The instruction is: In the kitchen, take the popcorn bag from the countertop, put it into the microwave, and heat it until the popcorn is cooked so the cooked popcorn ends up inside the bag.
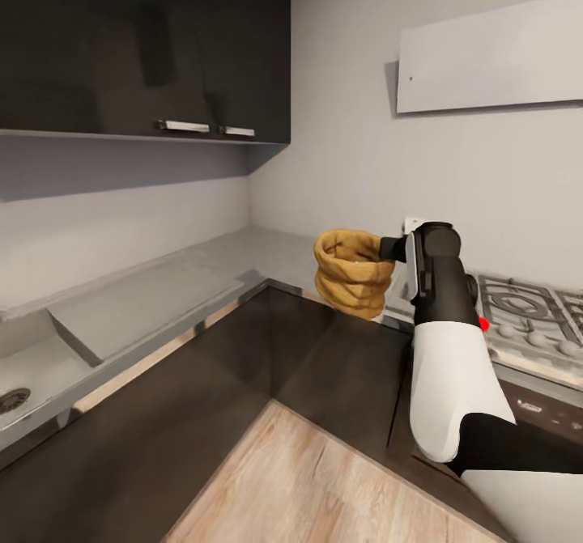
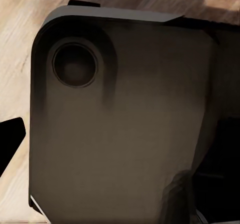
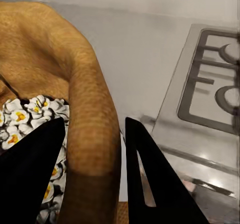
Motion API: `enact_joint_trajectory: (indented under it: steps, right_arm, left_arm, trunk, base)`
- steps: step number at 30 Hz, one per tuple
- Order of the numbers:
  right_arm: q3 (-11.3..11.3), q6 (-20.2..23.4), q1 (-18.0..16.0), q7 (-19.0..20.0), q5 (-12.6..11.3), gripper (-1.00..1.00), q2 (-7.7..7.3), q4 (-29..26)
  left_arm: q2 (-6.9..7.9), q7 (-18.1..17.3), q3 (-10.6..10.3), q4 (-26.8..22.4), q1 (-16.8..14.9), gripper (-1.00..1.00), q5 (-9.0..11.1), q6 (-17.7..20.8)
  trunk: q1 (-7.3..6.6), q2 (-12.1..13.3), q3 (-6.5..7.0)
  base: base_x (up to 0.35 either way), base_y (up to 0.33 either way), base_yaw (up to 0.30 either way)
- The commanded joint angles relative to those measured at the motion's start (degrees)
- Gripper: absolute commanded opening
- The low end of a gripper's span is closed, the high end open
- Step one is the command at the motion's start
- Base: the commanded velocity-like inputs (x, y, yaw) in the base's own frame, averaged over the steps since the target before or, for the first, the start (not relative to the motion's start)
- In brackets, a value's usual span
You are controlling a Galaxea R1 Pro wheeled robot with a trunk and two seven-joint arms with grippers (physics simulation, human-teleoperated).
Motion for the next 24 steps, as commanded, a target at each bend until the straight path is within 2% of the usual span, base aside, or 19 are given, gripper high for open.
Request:
enact_joint_trajectory:
  steps: [1,7,16,20,24]
  right_arm:
    - [-0.13,0.17,-0.06,0.14,0.09,-1.00,0.06,0.07]
    - [-0.39,0.17,1.44,0.29,-0.08,-1.00,0.02,2.00]
    - [-0.41,-0.26,9.51,0.38,-0.31,-1.00,0.06,4.30]
    - [-0.52,-4.42,9.94,0.35,-0.44,-1.00,0.06,8.51]
    - [-0.54,-5.77,9.96,0.30,-0.45,-1.00,-0.16,10.29]
  left_arm:
    - [0.00,-0.01,-0.14,0.03,-0.04,1.00,0.50,-0.14]
    - [-0.05,-0.01,-0.22,0.05,-0.05,1.00,0.51,-0.09]
    - [0.02,-0.01,-0.32,0.06,-0.04,1.00,0.51,-0.08]
    - [0.04,-0.01,-0.32,0.04,-0.03,1.00,0.51,-0.08]
    - [0.04,-0.01,-0.32,0.06,-0.04,1.00,0.51,-0.08]
  trunk:
    - [-0.04,-0.04,-0.06]
    - [-0.04,-0.04,-0.06]
    - [-0.04,-0.04,-0.06]
    - [-0.04,-0.04,-0.06]
    - [-0.04,-0.04,-0.06]
  base:
    - [-0.346,0.000,0.000]
    - [-0.346,0.000,0.000]
    - [-0.346,0.000,0.000]
    - [-0.346,0.000,0.000]
    - [-0.346,0.000,0.000]
